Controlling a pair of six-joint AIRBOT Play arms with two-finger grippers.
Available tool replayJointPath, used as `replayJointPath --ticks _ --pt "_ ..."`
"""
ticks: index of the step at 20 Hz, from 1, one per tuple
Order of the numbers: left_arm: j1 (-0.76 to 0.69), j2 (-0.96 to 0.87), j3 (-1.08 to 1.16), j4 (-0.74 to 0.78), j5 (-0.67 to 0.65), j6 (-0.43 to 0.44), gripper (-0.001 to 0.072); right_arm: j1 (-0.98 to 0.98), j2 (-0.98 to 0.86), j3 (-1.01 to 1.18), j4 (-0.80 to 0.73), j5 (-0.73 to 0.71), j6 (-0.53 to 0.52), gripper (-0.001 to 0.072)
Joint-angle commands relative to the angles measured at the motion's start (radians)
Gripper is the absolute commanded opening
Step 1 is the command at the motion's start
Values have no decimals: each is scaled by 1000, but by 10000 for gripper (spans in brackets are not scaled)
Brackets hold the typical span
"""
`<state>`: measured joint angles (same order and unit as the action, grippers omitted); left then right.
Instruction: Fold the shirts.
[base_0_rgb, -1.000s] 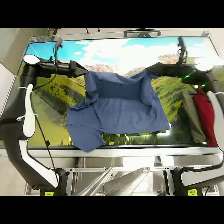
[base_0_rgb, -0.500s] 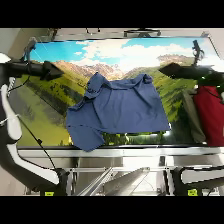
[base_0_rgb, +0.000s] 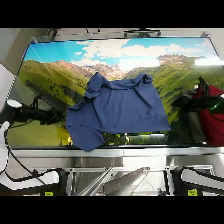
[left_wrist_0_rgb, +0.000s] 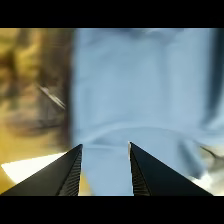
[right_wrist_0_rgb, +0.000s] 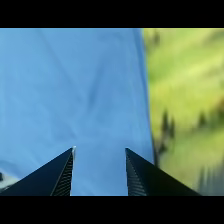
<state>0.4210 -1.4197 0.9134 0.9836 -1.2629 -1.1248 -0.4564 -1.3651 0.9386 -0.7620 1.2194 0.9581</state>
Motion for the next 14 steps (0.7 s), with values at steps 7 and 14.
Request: replayJointPath --ticks 7,14 --pt "-56 -144 -37 -71 147 96 304 -20 12 -55 -28 -13 -1 370" --pt "-163 -200 125 -69 -119 129 25 -20 -33 -55 -47 2 2 391"
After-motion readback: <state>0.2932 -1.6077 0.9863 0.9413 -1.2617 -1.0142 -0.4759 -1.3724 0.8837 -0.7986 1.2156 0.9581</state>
